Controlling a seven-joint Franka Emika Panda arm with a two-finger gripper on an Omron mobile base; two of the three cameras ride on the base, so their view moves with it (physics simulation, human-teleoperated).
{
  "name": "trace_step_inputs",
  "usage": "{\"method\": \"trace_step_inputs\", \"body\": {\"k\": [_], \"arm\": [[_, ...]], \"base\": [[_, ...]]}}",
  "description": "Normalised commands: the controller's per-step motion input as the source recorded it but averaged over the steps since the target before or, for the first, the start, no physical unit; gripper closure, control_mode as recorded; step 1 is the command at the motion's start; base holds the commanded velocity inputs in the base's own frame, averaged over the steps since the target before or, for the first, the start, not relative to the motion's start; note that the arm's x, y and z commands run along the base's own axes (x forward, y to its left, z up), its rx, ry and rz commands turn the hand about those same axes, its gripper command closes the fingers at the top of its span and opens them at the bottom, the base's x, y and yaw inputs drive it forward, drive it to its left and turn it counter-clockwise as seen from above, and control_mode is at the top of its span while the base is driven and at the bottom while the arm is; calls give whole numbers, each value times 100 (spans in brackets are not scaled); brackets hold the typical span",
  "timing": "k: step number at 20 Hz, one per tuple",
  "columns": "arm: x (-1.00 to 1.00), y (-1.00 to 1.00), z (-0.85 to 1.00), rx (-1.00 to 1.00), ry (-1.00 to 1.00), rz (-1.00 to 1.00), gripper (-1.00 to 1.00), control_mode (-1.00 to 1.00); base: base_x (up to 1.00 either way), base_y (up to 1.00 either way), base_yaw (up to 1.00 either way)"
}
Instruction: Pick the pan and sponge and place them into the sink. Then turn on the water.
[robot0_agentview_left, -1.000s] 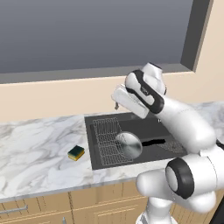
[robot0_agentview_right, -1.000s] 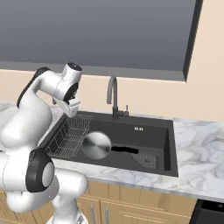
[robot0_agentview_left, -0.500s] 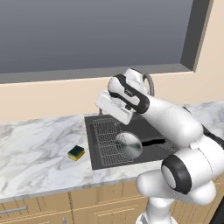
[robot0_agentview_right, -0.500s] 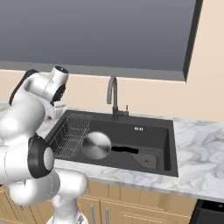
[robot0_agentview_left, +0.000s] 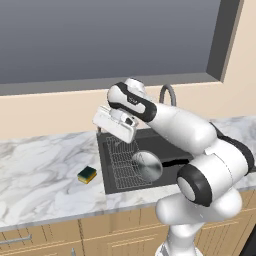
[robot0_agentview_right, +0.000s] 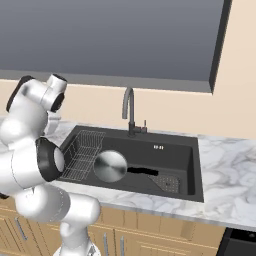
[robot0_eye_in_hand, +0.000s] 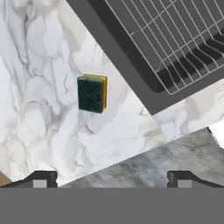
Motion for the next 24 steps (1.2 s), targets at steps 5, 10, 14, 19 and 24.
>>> {"method": "trace_step_inputs", "body": {"k": [5,10,14,19,24], "arm": [[-11,20,-16,-2,6,0,-100,-100],[-22,4,-20,-8,0,-5,-100,-100],[-12,0,-19,-12,0,-11,-100,-100],[-5,0,-15,-7,0,-12,-100,-100],[0,2,-29,-1,0,-10,-100,-100]], "base": [[0,0,0],[0,0,0],[0,0,0],[0,0,0],[0,0,0]]}}
